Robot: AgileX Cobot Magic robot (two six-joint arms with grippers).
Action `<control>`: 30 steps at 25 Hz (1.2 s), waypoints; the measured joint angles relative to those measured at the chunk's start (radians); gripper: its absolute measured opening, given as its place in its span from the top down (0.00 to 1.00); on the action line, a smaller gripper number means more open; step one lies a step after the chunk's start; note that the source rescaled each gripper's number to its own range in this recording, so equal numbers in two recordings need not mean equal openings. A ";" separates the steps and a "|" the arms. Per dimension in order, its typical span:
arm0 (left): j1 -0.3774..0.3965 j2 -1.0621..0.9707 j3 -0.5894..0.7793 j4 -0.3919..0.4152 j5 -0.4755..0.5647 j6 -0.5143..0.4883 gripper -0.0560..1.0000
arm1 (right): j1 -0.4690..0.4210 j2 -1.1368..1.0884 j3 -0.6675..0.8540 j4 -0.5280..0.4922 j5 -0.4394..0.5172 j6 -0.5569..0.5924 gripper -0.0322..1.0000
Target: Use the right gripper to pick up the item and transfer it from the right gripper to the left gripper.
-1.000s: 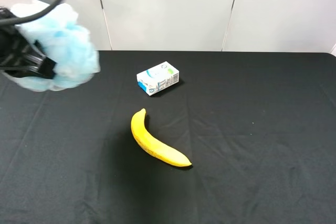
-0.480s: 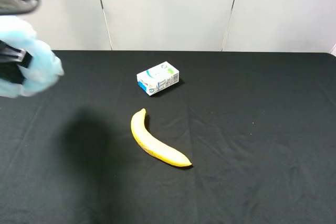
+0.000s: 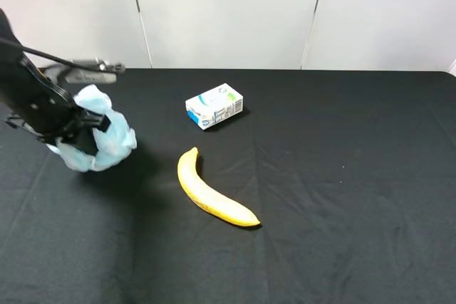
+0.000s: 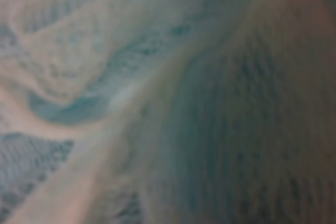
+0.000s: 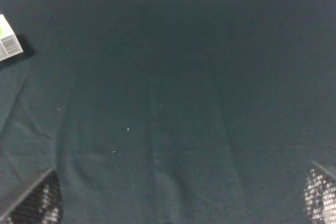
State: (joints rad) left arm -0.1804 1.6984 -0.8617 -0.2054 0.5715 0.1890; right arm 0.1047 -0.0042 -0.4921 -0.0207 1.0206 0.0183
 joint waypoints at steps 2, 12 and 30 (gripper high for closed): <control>0.000 0.035 0.000 -0.005 -0.014 0.007 0.95 | 0.000 0.000 0.000 0.000 0.000 0.000 0.00; 0.000 0.049 -0.001 -0.014 -0.060 0.022 0.16 | 0.000 0.000 0.000 0.000 -0.001 0.000 0.00; 0.000 -0.083 -0.210 0.046 0.323 -0.004 0.00 | 0.000 0.000 0.000 0.000 -0.001 0.000 0.00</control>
State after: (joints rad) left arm -0.1804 1.6152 -1.0720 -0.1591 0.8948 0.1846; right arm 0.1047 -0.0042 -0.4921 -0.0207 1.0196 0.0183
